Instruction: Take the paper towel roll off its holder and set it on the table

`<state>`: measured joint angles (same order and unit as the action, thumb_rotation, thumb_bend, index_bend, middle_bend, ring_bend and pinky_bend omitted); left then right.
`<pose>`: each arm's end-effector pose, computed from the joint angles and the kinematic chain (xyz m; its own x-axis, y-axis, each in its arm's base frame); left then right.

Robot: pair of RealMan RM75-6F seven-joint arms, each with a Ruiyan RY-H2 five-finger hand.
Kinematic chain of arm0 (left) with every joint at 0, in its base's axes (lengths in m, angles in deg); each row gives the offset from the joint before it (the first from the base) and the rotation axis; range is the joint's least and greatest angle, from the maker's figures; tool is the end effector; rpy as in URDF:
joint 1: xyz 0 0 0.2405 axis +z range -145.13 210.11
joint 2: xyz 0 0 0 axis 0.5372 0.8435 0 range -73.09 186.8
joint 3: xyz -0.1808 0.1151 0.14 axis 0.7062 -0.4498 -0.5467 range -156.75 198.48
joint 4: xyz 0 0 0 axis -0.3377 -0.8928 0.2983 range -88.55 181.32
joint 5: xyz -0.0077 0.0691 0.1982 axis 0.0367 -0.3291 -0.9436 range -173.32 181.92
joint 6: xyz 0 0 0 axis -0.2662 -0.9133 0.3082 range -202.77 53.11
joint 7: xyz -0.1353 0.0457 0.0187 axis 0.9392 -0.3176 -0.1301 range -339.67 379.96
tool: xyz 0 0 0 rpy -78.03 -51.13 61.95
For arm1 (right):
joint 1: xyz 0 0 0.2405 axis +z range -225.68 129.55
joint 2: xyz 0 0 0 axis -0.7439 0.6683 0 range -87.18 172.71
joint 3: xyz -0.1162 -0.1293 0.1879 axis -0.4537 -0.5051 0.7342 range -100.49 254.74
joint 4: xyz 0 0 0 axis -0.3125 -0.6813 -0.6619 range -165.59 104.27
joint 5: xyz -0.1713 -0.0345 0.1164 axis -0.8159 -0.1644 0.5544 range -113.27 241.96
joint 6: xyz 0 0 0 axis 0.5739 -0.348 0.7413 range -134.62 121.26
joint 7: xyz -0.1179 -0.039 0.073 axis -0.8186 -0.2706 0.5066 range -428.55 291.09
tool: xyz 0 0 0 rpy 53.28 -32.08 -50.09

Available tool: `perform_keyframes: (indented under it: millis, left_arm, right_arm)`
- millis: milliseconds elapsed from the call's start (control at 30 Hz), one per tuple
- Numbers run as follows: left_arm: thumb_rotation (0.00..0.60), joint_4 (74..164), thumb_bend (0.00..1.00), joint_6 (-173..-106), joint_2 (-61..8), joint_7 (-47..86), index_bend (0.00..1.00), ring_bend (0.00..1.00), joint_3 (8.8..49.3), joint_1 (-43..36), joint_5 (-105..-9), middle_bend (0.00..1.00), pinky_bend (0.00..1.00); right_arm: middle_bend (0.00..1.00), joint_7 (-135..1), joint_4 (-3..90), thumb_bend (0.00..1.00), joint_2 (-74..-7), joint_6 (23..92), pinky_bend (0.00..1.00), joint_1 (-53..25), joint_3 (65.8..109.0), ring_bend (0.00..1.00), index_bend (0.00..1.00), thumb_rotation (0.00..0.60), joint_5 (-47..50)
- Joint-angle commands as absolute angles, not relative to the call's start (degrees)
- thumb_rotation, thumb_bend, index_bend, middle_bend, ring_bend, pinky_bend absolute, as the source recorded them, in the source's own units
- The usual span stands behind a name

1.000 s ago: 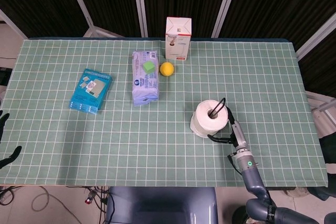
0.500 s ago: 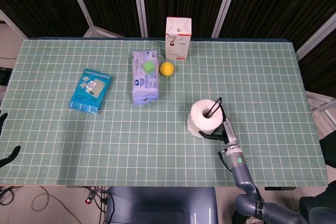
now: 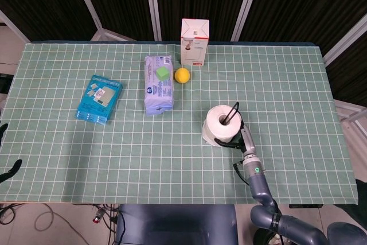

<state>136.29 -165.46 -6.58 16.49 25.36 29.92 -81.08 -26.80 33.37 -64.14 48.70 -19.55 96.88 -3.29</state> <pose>-0.3201 0.1739 0.1845 0.4994 -0.1064 0.8598 0.8663 0.0473 -0.4973 -0.2195 -0.3299 -0.0659 -0.6717 -0.1684 0.7214 -0.7405 0.1781 -0.6480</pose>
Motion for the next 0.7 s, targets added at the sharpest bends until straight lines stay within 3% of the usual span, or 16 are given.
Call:
perform_keyframes:
  millis: [33, 133, 233, 400, 700]
  left_arm:
    - [0.600, 136.3, 0.22, -165.5, -6.6, 16.5, 0.05, 0.00, 25.4, 29.9, -81.1, 0.00, 0.00]
    - [0.600, 136.3, 0.22, -165.6, -6.5, 16.6, 0.05, 0.00, 25.4, 30.0, -81.1, 0.00, 0.00]
    - [0.600, 136.3, 0.22, -165.6, -6.5, 16.7, 0.05, 0.00, 25.4, 30.0, -81.0, 0.00, 0.00]
    - [0.600, 136.3, 0.22, -165.6, -6.4, 16.8, 0.05, 0.00, 25.4, 30.0, -81.1, 0.00, 0.00]
    - [0.600, 136.4, 0.22, -165.7, -6.3, 16.8, 0.05, 0.00, 25.4, 30.1, -81.0, 0.00, 0.00]
  right_arm:
    - [0.00, -26.7, 33.5, 0.00, -64.1, 47.9, 0.00, -19.3, 97.0, 0.00, 0.00, 0.600, -3.0]
    - [0.03, -26.7, 33.3, 0.00, -64.5, 48.0, 0.00, -19.1, 97.5, 0.02, 0.03, 0.600, -2.6]
    - [0.14, -27.1, 32.8, 0.00, -65.1, 49.0, 0.03, -19.0, 98.1, 0.12, 0.12, 0.600, -2.5]
    - [0.29, -26.7, 33.1, 0.00, -65.7, 50.6, 0.16, -19.0, 99.4, 0.27, 0.29, 0.600, -2.1]
    - [0.30, -27.4, 36.8, 0.00, -63.8, 52.6, 0.17, -19.7, 99.7, 0.28, 0.35, 0.600, -3.3]
